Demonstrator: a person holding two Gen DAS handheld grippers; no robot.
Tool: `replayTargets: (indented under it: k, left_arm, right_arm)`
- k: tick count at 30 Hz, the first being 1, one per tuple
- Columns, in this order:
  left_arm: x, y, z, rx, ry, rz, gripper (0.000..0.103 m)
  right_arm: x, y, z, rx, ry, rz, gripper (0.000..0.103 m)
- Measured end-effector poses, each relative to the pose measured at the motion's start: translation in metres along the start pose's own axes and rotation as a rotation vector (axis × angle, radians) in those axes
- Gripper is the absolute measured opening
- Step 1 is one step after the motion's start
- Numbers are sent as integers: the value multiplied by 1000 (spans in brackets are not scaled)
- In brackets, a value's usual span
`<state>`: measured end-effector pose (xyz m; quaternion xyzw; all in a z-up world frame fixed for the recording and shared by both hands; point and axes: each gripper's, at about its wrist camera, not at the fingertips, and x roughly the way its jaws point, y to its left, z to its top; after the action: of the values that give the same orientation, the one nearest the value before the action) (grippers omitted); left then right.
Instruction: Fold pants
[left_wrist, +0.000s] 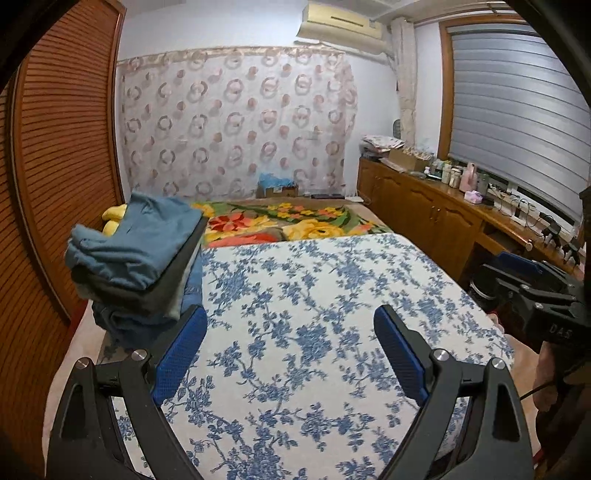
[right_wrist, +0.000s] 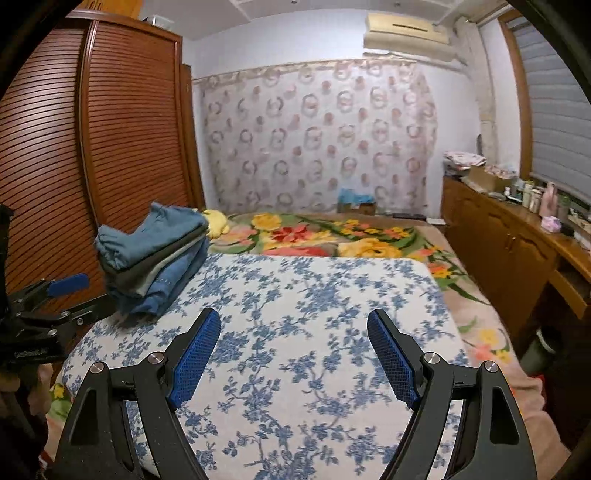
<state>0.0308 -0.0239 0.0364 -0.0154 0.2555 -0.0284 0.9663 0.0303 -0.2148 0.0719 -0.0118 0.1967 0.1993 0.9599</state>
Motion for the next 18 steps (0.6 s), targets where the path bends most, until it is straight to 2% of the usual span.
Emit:
replayTargets:
  k: [7,13,18]
  left_arm:
    - [-20,-7,15,6,-46,-7,92]
    - [-35,-5,26,6,-84,15,92]
    - [-41,0,27,2,-97,29,92]
  right_arm:
    - [-24,0,8,8,-53,-2,83]
    - [-30,9,10,0,-84,-40,83]
    - [-29,16,8,-2,-99,-40,83]
